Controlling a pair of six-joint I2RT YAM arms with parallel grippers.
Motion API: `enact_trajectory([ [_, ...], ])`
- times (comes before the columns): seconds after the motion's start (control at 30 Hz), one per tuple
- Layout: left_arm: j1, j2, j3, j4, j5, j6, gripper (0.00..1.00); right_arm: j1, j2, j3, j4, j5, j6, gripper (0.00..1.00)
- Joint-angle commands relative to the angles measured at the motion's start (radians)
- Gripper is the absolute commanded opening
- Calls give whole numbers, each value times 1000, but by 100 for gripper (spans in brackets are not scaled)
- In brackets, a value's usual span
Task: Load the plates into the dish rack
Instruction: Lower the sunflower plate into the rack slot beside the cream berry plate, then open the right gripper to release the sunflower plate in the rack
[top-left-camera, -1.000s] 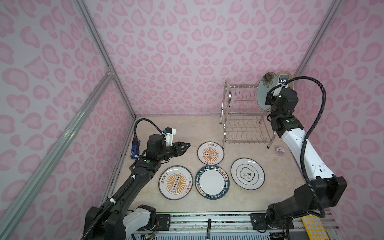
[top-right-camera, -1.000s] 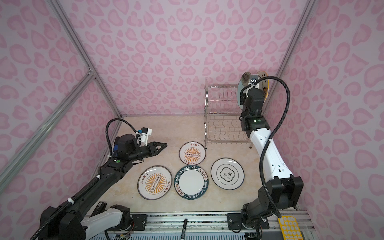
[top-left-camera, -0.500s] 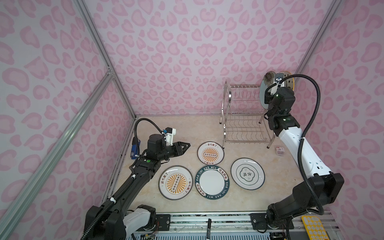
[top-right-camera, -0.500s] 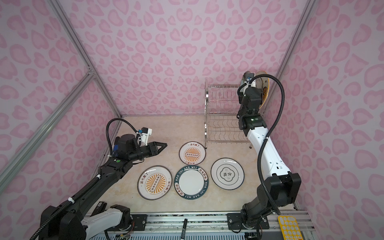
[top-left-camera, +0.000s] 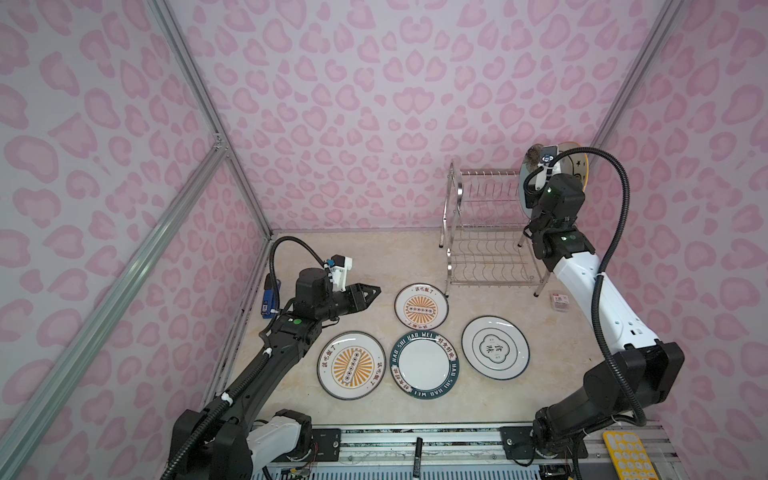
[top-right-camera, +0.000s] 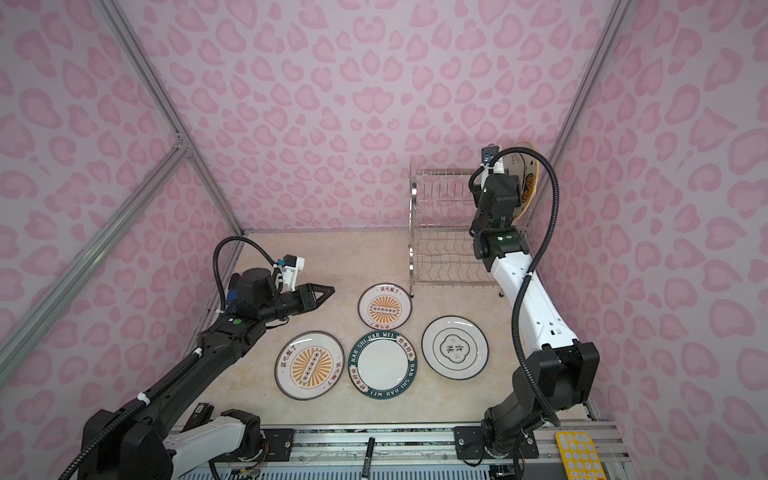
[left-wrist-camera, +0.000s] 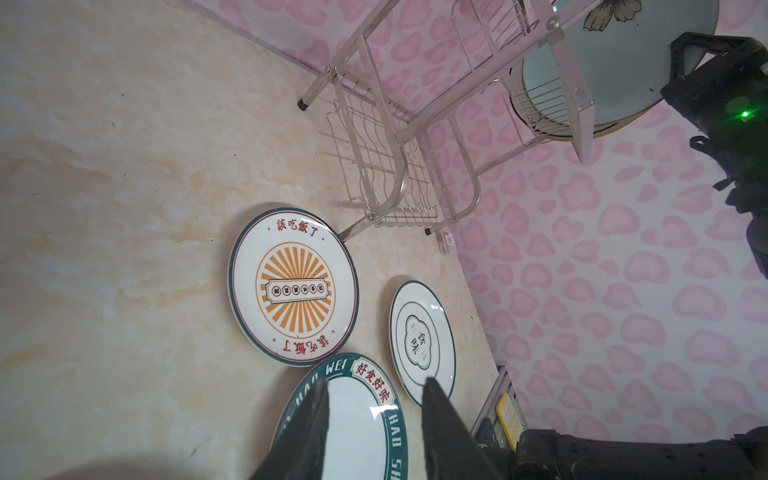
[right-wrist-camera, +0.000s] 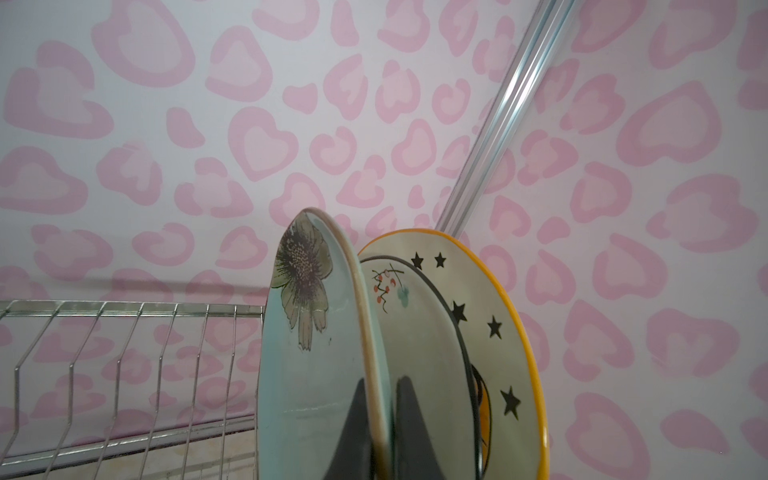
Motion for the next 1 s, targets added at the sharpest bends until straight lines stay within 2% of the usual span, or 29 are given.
enact_trajectory([
  [0.0, 1, -2, 11, 13, -4, 13, 40, 2, 7, 10, 139, 12, -33, 0],
  [0.97, 1, 19, 28, 8, -4, 19, 40, 15, 39, -7, 148, 31, -105, 0],
])
